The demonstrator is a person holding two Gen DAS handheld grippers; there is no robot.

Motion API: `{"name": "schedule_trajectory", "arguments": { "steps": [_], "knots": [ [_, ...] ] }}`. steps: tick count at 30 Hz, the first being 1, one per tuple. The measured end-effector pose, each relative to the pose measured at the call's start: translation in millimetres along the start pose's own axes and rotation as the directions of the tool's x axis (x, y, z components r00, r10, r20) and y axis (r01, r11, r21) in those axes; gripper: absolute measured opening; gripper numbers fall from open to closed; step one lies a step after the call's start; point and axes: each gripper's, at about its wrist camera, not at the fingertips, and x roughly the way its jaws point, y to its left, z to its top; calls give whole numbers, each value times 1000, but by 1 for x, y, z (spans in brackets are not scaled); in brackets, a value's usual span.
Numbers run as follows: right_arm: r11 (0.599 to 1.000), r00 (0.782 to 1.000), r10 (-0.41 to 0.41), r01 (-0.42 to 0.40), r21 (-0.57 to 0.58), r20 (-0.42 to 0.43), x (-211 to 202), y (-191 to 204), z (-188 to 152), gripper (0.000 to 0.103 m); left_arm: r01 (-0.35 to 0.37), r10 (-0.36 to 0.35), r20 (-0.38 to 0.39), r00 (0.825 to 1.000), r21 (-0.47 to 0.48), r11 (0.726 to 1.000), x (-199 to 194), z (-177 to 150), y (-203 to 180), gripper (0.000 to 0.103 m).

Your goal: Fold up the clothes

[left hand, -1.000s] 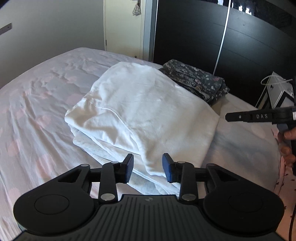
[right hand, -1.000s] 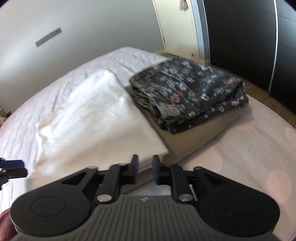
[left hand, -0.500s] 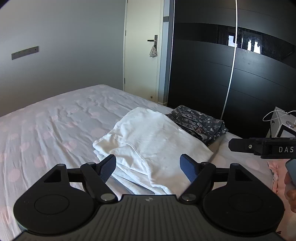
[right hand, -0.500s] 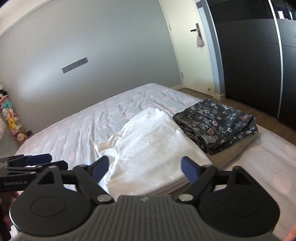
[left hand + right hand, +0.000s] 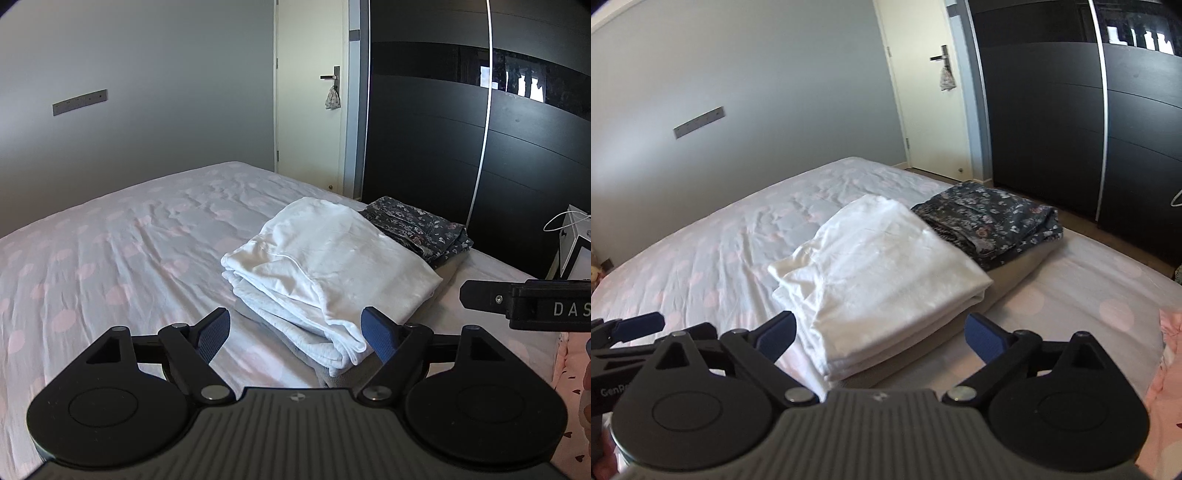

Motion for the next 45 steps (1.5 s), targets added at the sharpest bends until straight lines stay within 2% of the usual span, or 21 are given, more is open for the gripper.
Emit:
{"name": "schedule_trajectory", "arguments": {
  "steps": [4,9,14,29,45],
  "knots": [
    [1000,1000,14,-14,-14,0,0,10,-14,99,-29,29,-6,1000,-7,1000,-3,-9,3,78],
    [999,1000,-14,13,-30,-25,3,25,-33,99,-10,9,-17,1000,-67,998,-10,-21,13,78],
    [1000,999,-23,23,1,-44,5,28,-47,99,-62,59,-48,997,-73,995,-9,-30,13,78],
    [997,997,-60,58,-44,-38,6,36,-57,99,-62,54,-78,995,-107,992,-2,-37,17,78],
    [994,996,-88,86,-65,-20,3,42,-61,99,-65,57,-72,996,-116,991,-2,-37,19,76]
  ]
}}
